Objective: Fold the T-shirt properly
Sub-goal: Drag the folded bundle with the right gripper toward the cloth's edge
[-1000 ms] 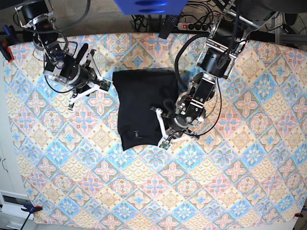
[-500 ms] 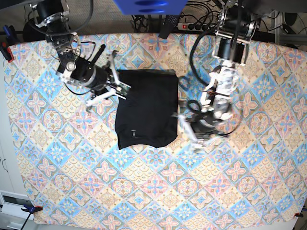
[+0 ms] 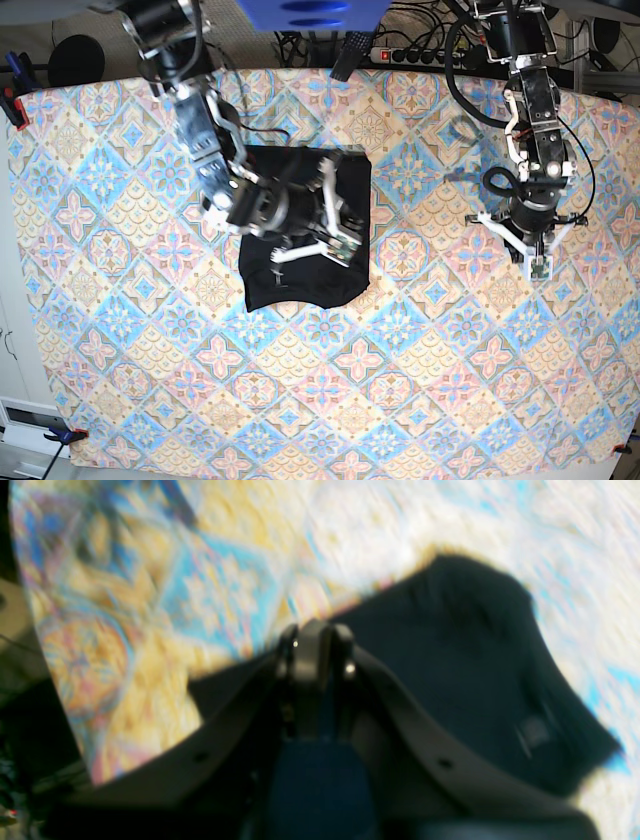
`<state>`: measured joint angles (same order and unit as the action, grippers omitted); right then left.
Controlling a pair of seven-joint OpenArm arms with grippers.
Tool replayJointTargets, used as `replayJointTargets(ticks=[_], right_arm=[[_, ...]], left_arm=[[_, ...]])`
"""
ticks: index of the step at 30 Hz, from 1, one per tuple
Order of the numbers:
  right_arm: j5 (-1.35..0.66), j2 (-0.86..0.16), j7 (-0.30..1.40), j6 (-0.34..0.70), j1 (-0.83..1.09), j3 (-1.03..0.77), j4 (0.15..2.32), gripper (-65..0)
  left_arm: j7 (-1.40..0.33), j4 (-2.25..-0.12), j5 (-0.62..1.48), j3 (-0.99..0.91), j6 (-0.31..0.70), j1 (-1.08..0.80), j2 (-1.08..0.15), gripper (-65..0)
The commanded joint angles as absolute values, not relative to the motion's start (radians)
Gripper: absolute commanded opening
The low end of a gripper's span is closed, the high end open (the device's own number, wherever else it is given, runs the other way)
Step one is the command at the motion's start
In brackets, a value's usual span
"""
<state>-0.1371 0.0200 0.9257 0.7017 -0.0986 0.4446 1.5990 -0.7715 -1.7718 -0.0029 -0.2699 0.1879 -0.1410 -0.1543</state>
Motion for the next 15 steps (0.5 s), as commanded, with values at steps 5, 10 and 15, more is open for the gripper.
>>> replayJointTargets(ticks=[5,10,15], right_arm=[[-0.150,0.071,0.846,0.698,-0.156,0.443,1.376,-60.4],[-0.147,0.111,0.754,0.698,-0.206,0.443,1.129,-60.4],[-0.147,0.113,0.668,0.698,-0.222,0.438,0.951,-60.4]], left_arm=[[-0.753,-1.830,-0.005,-0.272,0.185,-0.162,-0.160,-63.7],[-0.753,-1.857,-0.005,-0.272,0.185,-0.174,-0.145,-63.7],[-0.753,-1.860,-0.005,-0.272,0.185,-0.174,-0.142,-63.8]])
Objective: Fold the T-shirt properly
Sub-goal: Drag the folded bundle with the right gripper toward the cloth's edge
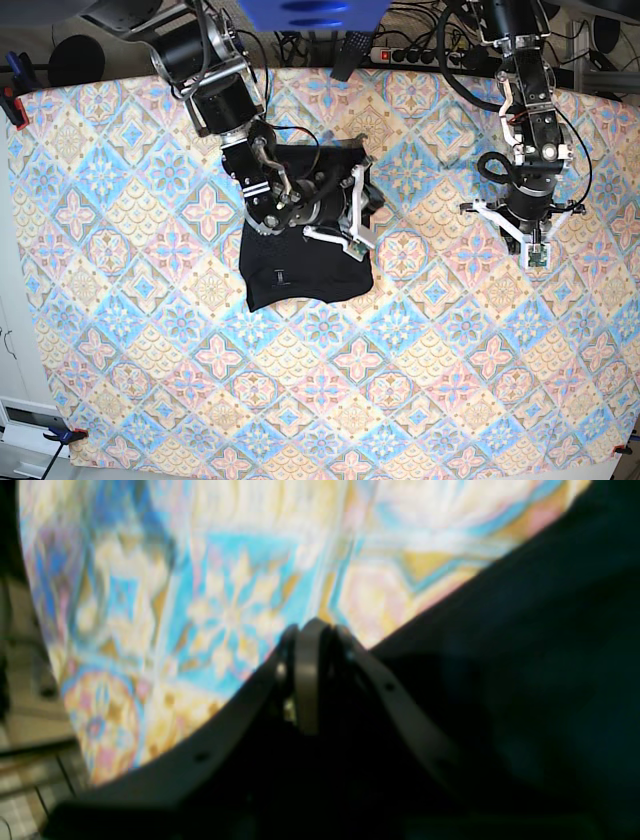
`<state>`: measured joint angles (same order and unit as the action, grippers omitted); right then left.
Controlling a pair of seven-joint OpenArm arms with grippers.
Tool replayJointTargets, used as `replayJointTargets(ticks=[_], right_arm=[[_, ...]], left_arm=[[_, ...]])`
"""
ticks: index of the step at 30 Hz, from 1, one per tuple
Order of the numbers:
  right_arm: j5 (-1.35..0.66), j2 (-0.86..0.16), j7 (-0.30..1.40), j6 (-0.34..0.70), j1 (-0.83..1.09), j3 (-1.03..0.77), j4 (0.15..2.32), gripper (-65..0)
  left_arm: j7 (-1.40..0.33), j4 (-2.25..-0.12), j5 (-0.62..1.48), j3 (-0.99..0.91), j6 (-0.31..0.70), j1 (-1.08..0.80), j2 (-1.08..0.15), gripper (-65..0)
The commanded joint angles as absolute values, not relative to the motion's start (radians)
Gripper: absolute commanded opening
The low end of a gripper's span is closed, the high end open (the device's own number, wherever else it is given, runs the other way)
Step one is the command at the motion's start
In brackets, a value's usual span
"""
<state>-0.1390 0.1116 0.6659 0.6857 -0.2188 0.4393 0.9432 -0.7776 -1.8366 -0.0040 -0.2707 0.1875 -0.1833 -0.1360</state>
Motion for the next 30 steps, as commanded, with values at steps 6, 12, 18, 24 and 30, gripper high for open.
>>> replayJointTargets(ticks=[6,12,18,24,30], right_arm=[[-0.150,0.027,0.628,0.698,-0.222,0.429,0.915,-60.5],[-0.147,-0.061,0.630,0.698,-0.222,0.294,0.912,-60.5],[-0.147,-0.166,0.630,0.698,-0.222,0.252,0.912,-60.5],[-0.145,-0.280,0.628,0.698,-0.223,0.254,0.914,-60.4],[-0.145,-0.355,0.628,0.698,-0.223,0.251,0.920,-60.4]], left_arm=[[-0.753,-1.862,-0.005,-0.272,0.185,-0.173,-0.142,-63.8],[-0.753,-1.863,-0.005,-0.272,0.185,-0.171,-0.142,-63.8],[-0.753,-1.863,0.058,-0.272,0.185,-0.173,-0.145,-63.8],[-0.753,-1.863,0.062,-0.272,0.185,-0.176,-0.147,-63.8],[-0.753,-1.863,0.064,-0.272,0.185,-0.176,-0.143,-63.8]])
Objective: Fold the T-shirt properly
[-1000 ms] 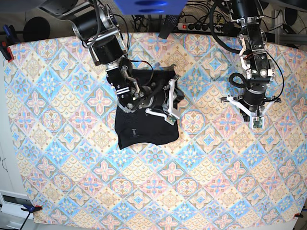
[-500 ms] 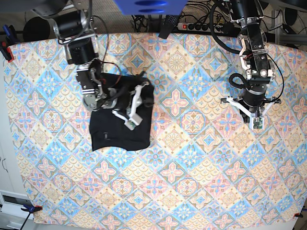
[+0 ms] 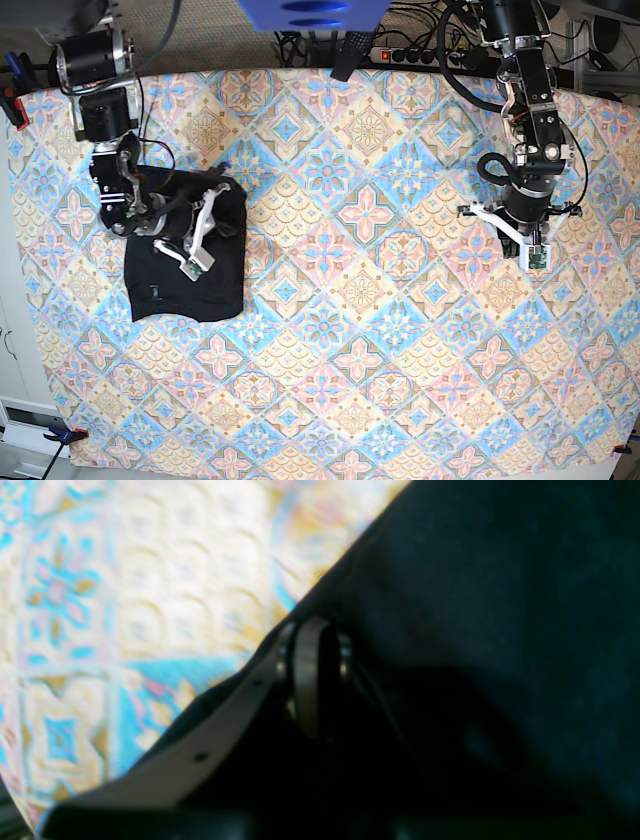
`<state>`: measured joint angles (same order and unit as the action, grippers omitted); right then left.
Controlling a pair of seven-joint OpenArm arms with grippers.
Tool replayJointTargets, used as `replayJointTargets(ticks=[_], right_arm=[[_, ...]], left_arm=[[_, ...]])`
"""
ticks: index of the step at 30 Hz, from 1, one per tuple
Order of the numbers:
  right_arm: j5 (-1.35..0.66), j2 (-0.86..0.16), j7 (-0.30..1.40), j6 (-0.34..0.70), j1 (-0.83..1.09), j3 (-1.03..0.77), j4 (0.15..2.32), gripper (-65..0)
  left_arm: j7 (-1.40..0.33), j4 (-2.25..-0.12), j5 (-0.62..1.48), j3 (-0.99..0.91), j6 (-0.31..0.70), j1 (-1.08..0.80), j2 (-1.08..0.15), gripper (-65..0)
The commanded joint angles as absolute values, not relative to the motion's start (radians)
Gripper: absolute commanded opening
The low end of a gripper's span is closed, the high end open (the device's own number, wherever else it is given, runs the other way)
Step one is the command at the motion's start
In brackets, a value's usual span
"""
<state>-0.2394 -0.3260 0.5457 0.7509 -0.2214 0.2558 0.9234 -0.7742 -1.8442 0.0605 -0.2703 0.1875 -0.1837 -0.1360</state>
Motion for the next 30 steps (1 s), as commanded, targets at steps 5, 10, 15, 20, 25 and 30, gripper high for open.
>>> replayJointTargets(ticks=[5,10,15,20,25,30], right_arm=[[-0.147,-0.367,0.634,0.698,-0.232,0.248,0.958,-60.4],[-0.150,-0.367,0.731,0.698,-0.180,0.246,1.210,-60.4],[-0.151,-0.364,0.862,0.698,-0.033,0.127,1.552,-60.4],[-0.151,-0.363,0.954,0.698,0.130,-0.035,1.790,-60.4],[-0.151,-0.361,0.986,0.698,0.297,-0.220,1.910,-60.4],[-0.151,-0.361,0.980,0.698,0.484,-0.415,1.939,-60.5]], left_arm=[[-0.753,-1.865,0.064,-0.271,0.185,-0.176,-0.140,-63.9],[-0.754,-1.922,0.064,-0.268,0.185,-0.213,-0.140,-63.8],[-0.786,-2.020,0.065,-0.266,0.191,-0.334,-0.143,-63.8],[-0.802,-2.057,0.137,-0.272,0.191,-0.464,-0.165,-64.0],[-0.800,-2.086,0.283,-0.272,0.191,-0.631,-0.202,-64.0],[-0.794,-2.100,0.358,-0.274,0.188,-0.765,-0.209,-64.1]])
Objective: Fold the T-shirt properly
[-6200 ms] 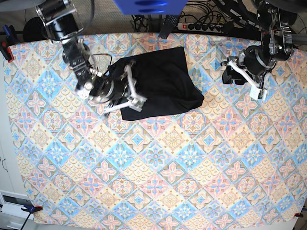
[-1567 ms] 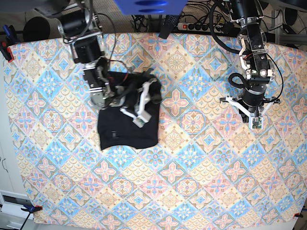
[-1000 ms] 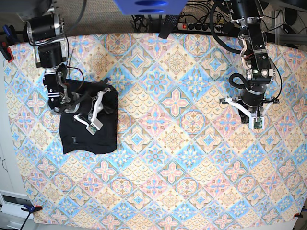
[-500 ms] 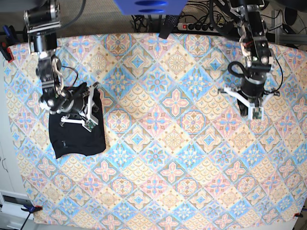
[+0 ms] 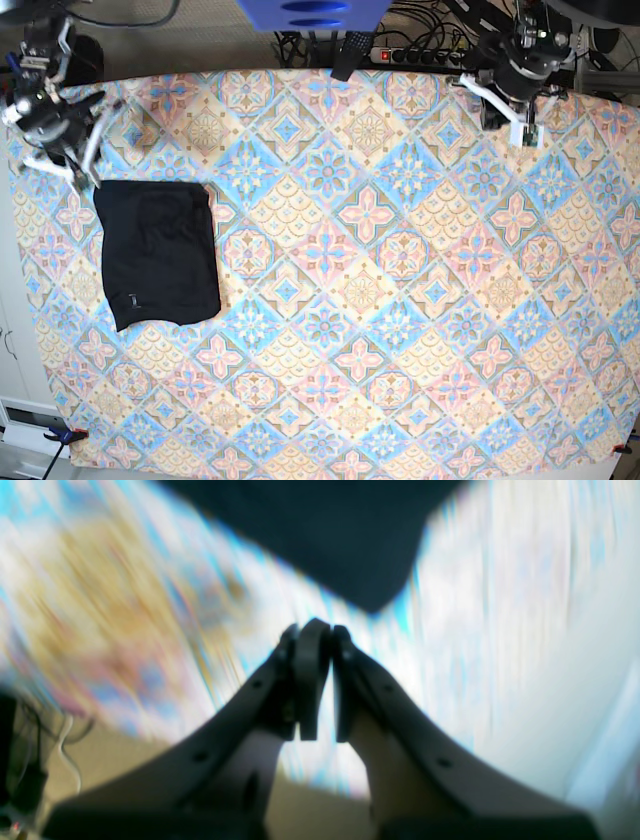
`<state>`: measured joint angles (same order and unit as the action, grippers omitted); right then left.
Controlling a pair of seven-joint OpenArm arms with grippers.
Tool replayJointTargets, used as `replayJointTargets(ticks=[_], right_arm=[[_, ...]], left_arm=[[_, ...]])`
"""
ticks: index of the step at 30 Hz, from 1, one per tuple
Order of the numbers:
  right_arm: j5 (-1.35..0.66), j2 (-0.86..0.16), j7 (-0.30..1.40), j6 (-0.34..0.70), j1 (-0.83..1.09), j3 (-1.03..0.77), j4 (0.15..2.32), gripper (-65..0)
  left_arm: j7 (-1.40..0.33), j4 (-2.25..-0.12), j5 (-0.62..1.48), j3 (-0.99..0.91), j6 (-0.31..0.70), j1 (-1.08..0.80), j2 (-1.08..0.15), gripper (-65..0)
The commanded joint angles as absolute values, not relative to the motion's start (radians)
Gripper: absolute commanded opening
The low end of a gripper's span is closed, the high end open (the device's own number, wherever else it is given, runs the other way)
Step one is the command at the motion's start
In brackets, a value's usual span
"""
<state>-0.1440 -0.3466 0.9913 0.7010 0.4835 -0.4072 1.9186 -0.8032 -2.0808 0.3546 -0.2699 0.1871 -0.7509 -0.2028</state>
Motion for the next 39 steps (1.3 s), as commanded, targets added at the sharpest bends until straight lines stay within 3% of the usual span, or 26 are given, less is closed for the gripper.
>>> replayJointTargets(ticks=[1,6,11,18,26,39], right_arm=[[-0.151,-0.361,0.978,0.698,0.521,-0.447,1.939,-60.5],[-0.151,-0.308,0.978,0.698,0.671,-0.593,1.937,-60.5],[-0.151,-0.237,0.975,0.698,0.799,-0.650,1.882,-60.5],[-0.148,-0.186,0.820,0.698,0.866,-0.647,1.550,-60.5],[-0.140,-0.193,0.519,0.698,0.814,-0.605,1.038,-60.5],[-0.031,-0.200,0.231,0.698,0.549,-0.532,0.547,-60.5]], left_arm=[[-0.794,-2.103,0.366,-0.274,0.188,-0.786,-0.209,-64.1],[-0.783,-2.104,0.421,-0.274,0.188,-0.895,-0.208,-64.2],[-0.634,-2.097,0.427,-0.272,0.188,-1.055,-0.208,-64.2],[-0.599,-1.943,0.424,-0.265,0.188,-1.089,-0.208,-64.2],[-0.486,-1.589,0.371,-0.203,0.188,-0.966,-0.209,-64.3],[-0.231,-0.941,0.243,0.035,0.183,-0.641,-0.206,-64.3]])
